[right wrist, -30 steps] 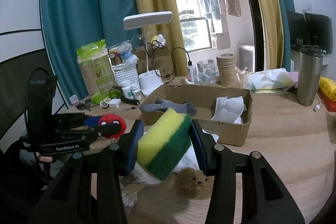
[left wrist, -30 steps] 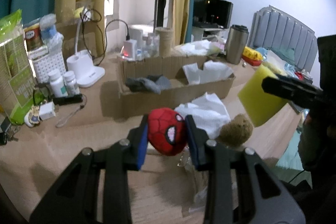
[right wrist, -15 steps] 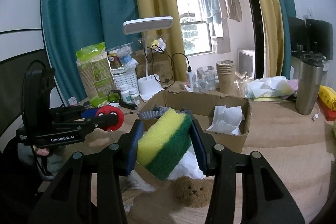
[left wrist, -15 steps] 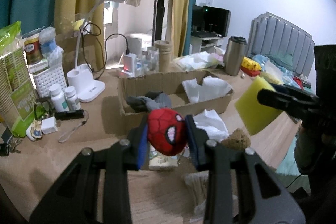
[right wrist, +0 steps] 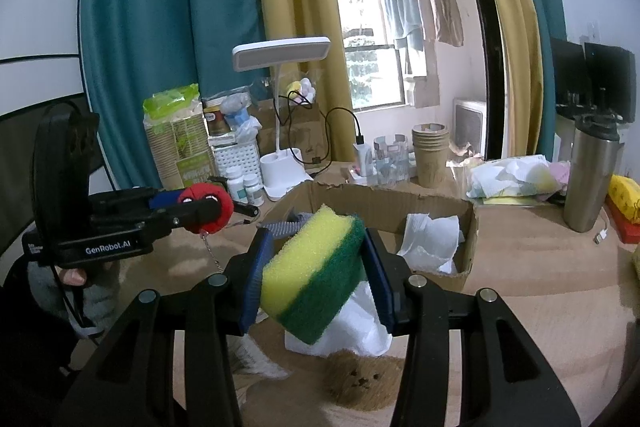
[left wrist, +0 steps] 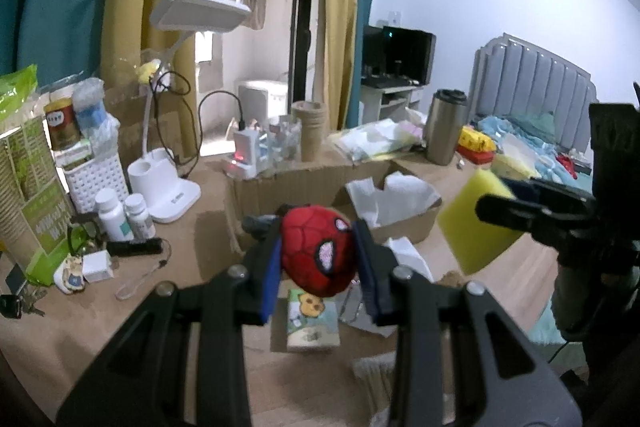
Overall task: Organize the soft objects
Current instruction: 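Lift the ball with the left tool while the right tool carries the sponge toward the box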
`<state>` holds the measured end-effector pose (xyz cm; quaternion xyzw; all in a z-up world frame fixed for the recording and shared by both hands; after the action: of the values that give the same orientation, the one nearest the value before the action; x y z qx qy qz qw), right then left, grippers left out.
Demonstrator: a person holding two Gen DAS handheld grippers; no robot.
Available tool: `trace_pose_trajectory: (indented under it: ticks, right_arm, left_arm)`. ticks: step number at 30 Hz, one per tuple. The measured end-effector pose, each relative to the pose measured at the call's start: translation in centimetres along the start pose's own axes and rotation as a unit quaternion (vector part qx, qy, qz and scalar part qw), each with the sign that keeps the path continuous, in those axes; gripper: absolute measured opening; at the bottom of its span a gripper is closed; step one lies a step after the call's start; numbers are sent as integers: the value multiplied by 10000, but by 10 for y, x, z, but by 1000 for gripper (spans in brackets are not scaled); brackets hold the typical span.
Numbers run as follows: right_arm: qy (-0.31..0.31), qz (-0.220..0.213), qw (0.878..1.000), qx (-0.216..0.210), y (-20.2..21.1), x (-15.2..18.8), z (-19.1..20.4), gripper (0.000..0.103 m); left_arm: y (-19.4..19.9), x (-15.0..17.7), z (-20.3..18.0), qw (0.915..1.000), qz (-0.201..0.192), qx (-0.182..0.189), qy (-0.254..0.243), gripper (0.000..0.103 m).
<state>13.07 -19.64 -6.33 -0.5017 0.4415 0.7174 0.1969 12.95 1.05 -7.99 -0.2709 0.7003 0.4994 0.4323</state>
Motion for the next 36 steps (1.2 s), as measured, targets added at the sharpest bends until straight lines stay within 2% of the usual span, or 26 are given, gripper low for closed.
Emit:
trace_pose_trajectory:
  ticks: [14, 21, 27, 36]
  right_arm:
    - [110, -105, 9999, 16, -16, -16, -3, 49]
    - [113, -113, 9998, 101, -26, -21, -7, 49]
    - [167, -125, 9997, 119, -34, -25, -9, 49]
    - [220, -99, 9995, 189, -43, -31, -14, 49]
  left_arm:
    - [-13, -16, 9, 9998, -158, 57, 112, 34]
    - [-18, -26, 13, 9991, -388, -35, 159, 34]
    - [-27, -31, 27, 9971, -585, -137, 462, 34]
    - [-41, -35, 41, 9952, -623, -237, 710, 34]
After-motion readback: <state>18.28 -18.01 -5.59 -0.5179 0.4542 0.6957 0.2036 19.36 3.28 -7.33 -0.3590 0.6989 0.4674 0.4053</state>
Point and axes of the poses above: each gripper's, at about its wrist camera, not at the fingertips, and y roughly against the way its jaws point, z to its left, x to its underside, the point moved 3 cm from there along -y, roughly the way its jaws point, and after that the axes turned 5 degrees about x, right-handed, at the moved point
